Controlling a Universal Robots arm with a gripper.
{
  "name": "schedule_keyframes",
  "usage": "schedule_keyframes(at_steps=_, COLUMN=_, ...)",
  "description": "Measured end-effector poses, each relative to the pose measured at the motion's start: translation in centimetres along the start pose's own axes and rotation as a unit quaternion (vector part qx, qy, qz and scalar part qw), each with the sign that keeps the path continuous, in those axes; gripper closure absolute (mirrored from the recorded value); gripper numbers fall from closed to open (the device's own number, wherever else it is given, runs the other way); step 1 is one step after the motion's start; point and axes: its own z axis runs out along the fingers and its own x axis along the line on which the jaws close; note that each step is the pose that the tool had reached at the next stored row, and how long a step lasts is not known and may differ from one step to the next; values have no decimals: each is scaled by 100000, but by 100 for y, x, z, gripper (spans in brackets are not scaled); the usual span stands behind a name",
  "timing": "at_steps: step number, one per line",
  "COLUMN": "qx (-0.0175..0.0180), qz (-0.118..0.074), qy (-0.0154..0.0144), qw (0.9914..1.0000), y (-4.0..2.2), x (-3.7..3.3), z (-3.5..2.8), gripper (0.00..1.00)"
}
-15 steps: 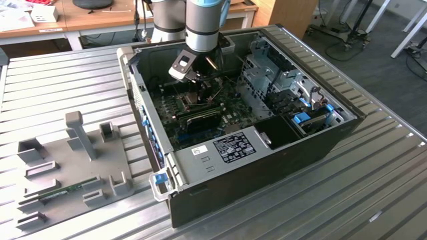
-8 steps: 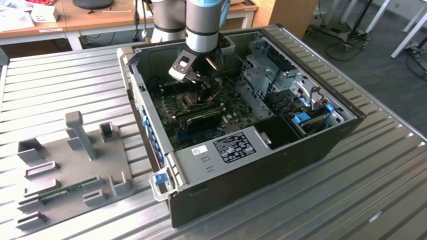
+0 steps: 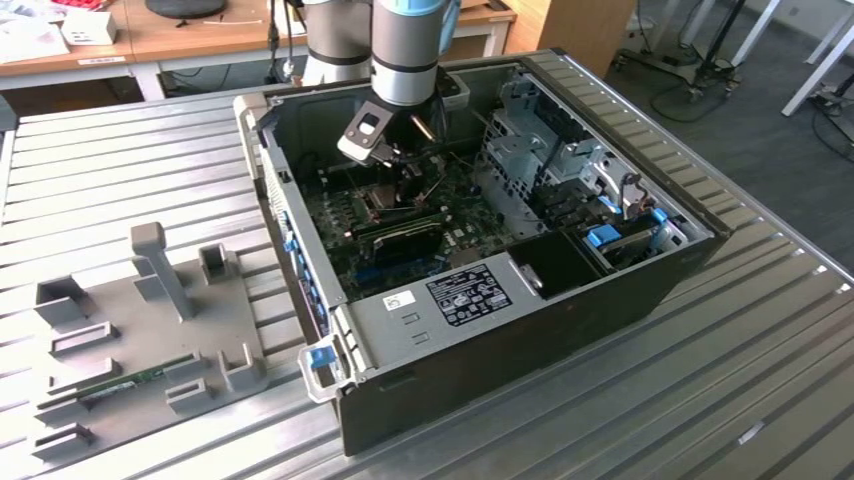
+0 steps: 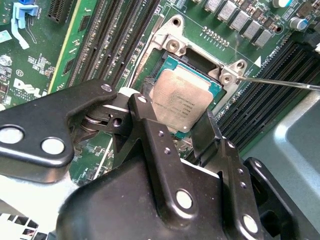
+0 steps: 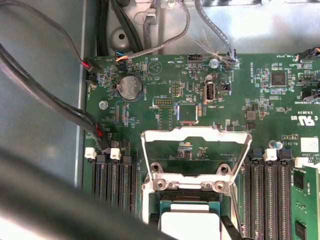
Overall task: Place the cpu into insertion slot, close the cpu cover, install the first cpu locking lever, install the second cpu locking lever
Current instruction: 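Place the cpu into insertion slot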
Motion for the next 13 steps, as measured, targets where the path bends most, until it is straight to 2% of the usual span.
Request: schedule_keyframes(at_steps=13, qx=-5, qz=11, qy=10, qw=100000, y=6, x=1, z=17, gripper=46)
